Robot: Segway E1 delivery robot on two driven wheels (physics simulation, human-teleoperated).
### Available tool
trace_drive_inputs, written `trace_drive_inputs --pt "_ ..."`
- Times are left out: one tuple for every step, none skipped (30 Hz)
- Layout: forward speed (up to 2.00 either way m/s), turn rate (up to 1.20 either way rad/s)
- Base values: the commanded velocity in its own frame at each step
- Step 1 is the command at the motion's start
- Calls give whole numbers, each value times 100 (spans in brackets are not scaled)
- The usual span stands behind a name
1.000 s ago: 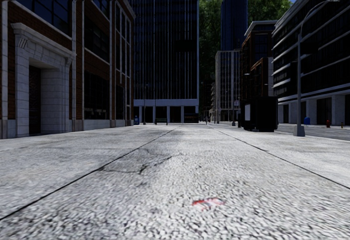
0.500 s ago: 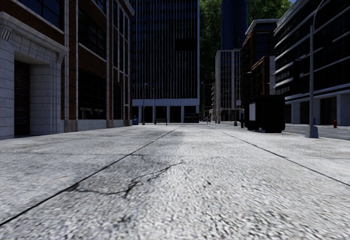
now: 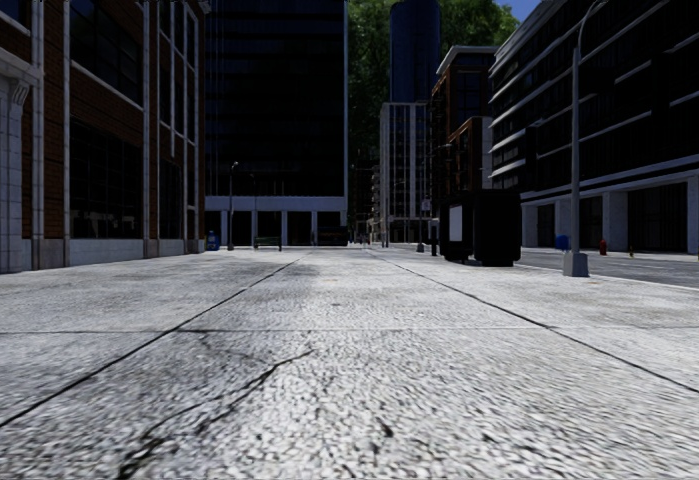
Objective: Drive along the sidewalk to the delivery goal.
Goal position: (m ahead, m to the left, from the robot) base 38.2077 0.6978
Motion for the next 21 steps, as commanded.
trace_drive_inputs --pt "169 0" --pt "169 0" --pt "169 0" --pt "169 0" --pt "169 0" --pt "169 0" --pt "169 0" --pt "171 0" --pt "173 0" --pt "175 0" --pt "177 0" --pt "178 0" --pt "178 0" --pt "179 0" --pt "180 0" --pt "180 0" --pt "180 0" --pt "180 0" --pt "180 0" --pt "180 0" --pt "180 0"
